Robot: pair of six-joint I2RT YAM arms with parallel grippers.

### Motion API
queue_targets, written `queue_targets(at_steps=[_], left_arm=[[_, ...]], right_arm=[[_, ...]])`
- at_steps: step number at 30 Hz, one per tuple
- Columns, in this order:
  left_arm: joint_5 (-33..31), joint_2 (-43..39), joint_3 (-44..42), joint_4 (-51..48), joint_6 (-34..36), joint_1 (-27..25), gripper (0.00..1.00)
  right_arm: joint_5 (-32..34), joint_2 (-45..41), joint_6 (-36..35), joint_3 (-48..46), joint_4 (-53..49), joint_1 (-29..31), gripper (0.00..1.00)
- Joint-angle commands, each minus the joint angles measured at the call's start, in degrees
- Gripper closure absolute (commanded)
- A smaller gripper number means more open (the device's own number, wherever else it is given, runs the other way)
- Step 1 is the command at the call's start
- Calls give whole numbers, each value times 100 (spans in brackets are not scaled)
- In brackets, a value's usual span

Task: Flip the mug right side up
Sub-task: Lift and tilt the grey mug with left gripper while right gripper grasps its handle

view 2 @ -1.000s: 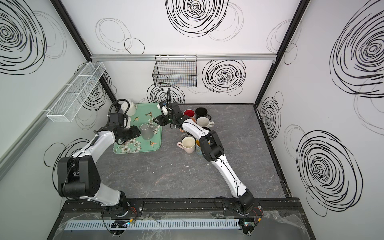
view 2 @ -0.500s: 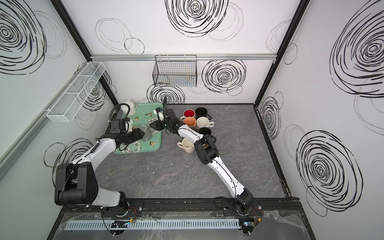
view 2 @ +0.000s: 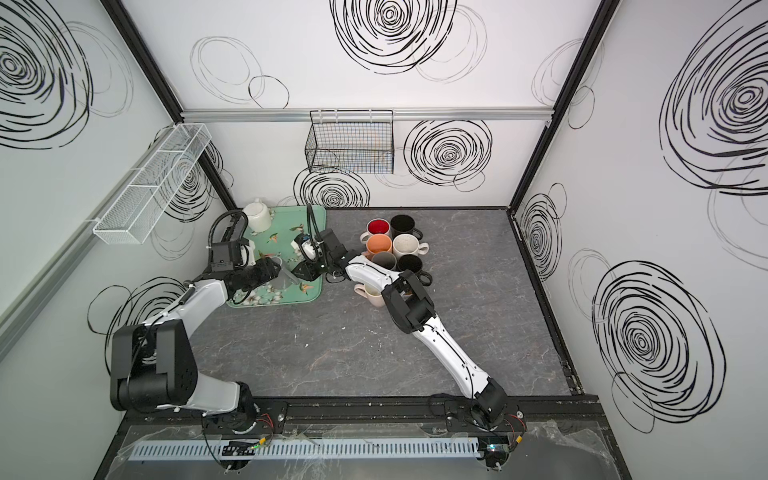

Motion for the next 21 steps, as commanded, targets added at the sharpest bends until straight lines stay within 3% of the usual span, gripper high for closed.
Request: queue_targets(at_steps=[1,11,15,21], left_arm=[[99,-246,-128,225,-60,41,40],[6,-1190,-571,41,-120,565,38],[-46,-1406,-731,-106,-110,808,37],[116,-1548,-926,-105,-70,1048,37]], right_arm=[[480,-771,-434,-119,-509,6,64],[1532,-1685,-553,-921,-784,289,52],[2080,-1660,-716,-928,-1136,528,47],[2249,-1336,-676,-632,-1441,670,45]])
